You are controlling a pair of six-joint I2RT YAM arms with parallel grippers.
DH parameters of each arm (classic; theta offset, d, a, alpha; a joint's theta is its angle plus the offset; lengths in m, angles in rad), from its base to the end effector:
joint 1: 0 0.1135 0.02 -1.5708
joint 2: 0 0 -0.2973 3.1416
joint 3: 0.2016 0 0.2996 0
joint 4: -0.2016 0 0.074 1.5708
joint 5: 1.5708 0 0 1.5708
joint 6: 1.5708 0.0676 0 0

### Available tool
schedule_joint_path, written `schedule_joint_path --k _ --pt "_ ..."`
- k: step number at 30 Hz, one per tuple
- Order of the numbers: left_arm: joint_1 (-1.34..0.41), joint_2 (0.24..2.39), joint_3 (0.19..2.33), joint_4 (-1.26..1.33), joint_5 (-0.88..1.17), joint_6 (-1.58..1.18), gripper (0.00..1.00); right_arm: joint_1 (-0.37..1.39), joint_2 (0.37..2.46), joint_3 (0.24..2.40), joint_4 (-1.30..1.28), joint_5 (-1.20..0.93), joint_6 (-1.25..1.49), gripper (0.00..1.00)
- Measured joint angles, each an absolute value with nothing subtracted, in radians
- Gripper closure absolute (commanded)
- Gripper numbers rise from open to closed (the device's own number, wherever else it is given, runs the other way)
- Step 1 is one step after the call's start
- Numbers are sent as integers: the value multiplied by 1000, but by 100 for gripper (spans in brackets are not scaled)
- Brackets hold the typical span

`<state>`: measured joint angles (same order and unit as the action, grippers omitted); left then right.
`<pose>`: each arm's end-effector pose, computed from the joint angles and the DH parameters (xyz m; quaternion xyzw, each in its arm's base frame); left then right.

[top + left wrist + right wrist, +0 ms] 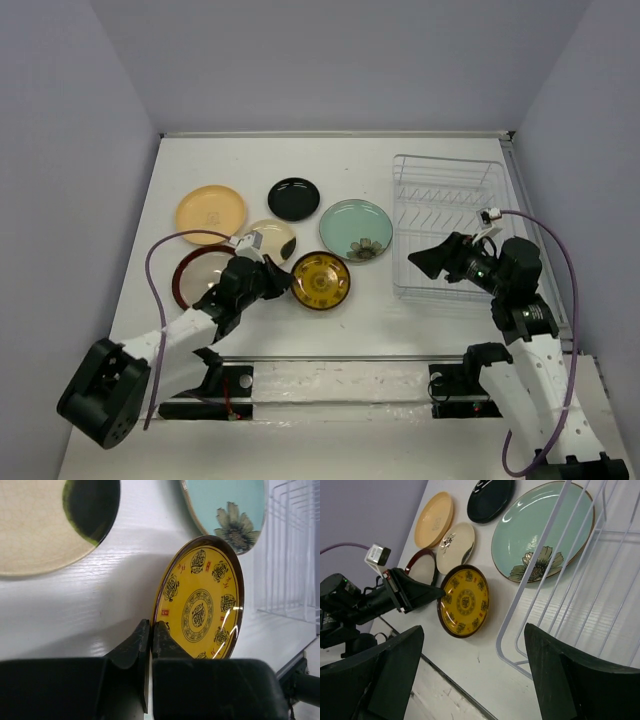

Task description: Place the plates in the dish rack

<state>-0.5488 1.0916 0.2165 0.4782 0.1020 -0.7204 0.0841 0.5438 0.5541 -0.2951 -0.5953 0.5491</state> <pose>0.2075 -0.1349 0.1358 -0.0431 0.8309 -0.3621 0.4203 0.1794 0.0532 0.2938 0.0052 0.7850 0.4015 0.4717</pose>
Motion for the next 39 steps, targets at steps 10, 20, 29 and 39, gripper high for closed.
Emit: schedule_joint_path --k 10,20,29,39 --pt "-549 613 305 217 151 -658 95 107 656 560 -241 -775 554 11" --pt "-549 641 449 183 263 -624 95 345 784 619 -150 -778 566 12" --pt "-567 710 449 200 315 -622 94 467 905 632 -70 -728 582 20" --pt "-604 743 461 237 337 -609 88 532 1010 650 7 -669 603 90"
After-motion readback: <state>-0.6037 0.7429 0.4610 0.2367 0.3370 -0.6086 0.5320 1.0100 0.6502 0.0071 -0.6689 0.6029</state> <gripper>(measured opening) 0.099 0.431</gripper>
